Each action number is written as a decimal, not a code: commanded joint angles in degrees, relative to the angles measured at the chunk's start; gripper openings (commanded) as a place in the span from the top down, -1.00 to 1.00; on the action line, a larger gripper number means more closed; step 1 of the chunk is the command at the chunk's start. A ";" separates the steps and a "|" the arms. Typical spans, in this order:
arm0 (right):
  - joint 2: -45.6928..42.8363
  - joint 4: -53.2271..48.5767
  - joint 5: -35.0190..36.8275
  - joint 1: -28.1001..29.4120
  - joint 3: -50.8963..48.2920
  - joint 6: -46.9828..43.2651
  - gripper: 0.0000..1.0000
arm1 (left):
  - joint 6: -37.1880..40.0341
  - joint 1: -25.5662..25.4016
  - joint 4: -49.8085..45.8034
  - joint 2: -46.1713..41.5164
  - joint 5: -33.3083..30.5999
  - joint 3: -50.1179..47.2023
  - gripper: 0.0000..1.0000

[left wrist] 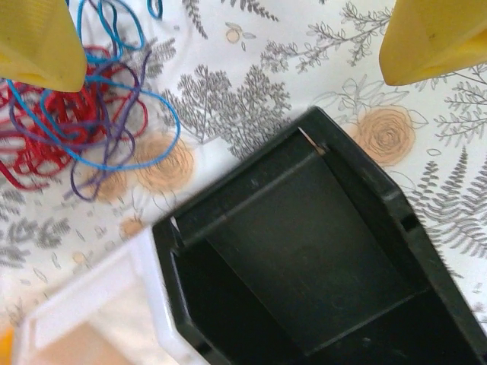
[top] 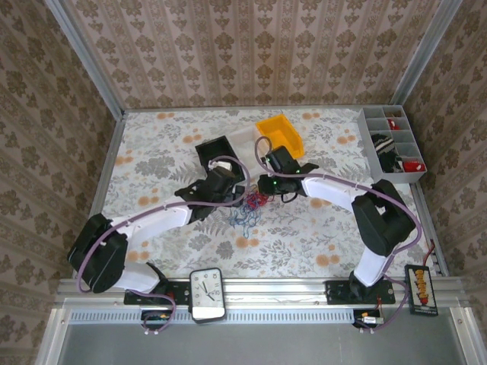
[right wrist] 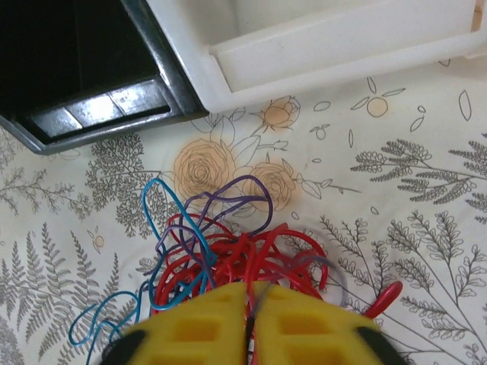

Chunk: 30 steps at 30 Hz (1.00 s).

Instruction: Untangle the cables

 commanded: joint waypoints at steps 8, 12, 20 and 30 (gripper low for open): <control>-2.58 2.37 -6.02 -3.26 -2.35 0.88 1.00 | 11.16 -0.28 12.02 1.50 16.85 -3.60 -1.00; -3.44 2.82 -6.97 -3.44 -4.03 1.59 1.00 | 13.25 -0.37 11.08 7.51 19.47 0.64 -1.00; -5.17 3.61 -7.74 -4.29 -5.95 2.81 1.00 | 13.37 -0.54 9.99 15.96 19.79 6.31 -0.83; -6.38 5.58 -7.73 -7.07 -7.99 6.11 1.00 | 12.93 -0.56 11.12 23.17 21.17 7.84 -0.20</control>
